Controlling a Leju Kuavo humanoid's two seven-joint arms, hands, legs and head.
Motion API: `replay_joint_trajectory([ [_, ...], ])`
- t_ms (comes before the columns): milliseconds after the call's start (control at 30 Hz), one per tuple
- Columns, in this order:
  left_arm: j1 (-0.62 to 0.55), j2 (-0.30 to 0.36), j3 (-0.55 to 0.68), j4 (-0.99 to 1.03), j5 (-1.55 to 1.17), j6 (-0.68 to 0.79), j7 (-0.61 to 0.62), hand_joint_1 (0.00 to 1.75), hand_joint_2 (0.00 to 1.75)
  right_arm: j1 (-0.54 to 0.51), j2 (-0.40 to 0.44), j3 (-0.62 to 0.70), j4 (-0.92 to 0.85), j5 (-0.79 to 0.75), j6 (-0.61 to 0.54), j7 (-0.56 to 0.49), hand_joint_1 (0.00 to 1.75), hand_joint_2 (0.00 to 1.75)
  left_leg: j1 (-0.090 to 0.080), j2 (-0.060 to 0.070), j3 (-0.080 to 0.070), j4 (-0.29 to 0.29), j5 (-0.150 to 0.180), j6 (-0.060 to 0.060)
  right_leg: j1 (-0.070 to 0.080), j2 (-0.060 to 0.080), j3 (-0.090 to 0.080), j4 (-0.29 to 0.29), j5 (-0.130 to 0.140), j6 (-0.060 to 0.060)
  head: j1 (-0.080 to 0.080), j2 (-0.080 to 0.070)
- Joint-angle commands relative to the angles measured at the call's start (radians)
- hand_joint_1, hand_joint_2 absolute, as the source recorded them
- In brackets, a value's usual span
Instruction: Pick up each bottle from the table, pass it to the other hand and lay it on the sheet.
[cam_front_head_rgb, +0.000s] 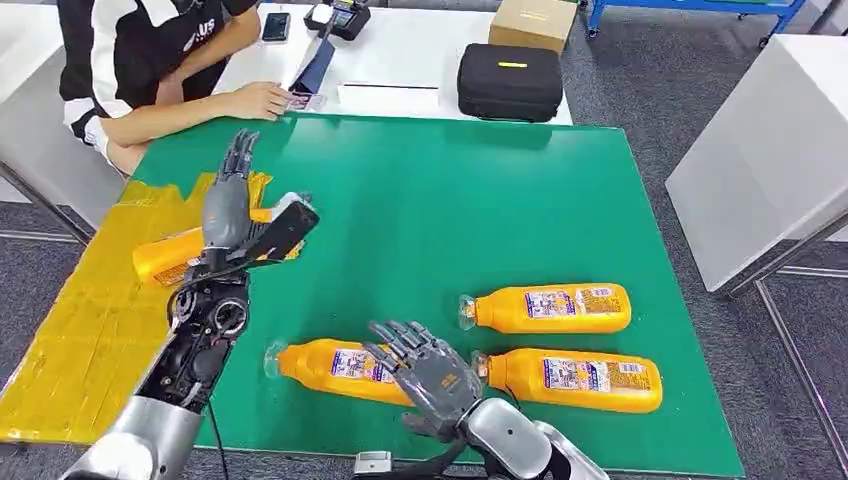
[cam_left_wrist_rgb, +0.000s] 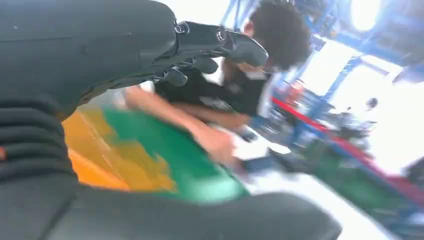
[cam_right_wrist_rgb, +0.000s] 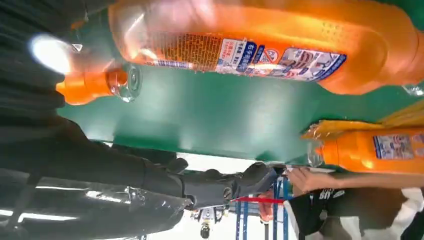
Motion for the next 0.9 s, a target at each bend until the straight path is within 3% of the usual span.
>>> replay_joint_trajectory([
  [33,0.097,-0.018,-0.008,-0.341,0.28,-0.103,-0.068,0.0,1.75,-0.009,0.043,-0.03,0.173,0.036,-0.005,0.054,0.0,1.75,0.001,0.0,0.004,0.0,-0.002,0.0,0.001,0.001,0.003,0.0,-0.001,-0.005,0.0,0.0],
  [400,0.158,0.005,-0.074,-0.498,0.367,-0.156,-0.081,0.0,1.75,-0.04,0.104,-0.089,0.353,0.028,-0.027,0.055,0.0,1.75,0.001,0.001,0.006,0.0,-0.003,0.0,0.001,0.002,0.005,-0.001,-0.002,-0.005,0.0,0.0],
  [900,0.158,0.005,-0.074,-0.498,0.367,-0.156,-0.081,0.0,1.75,-0.04,0.104,-0.089,0.353,0.028,-0.027,0.055,0.0,1.75,0.0,0.0,0.005,0.0,-0.002,0.0,0.001,0.001,0.004,0.0,-0.002,-0.005,0.0,0.0],
])
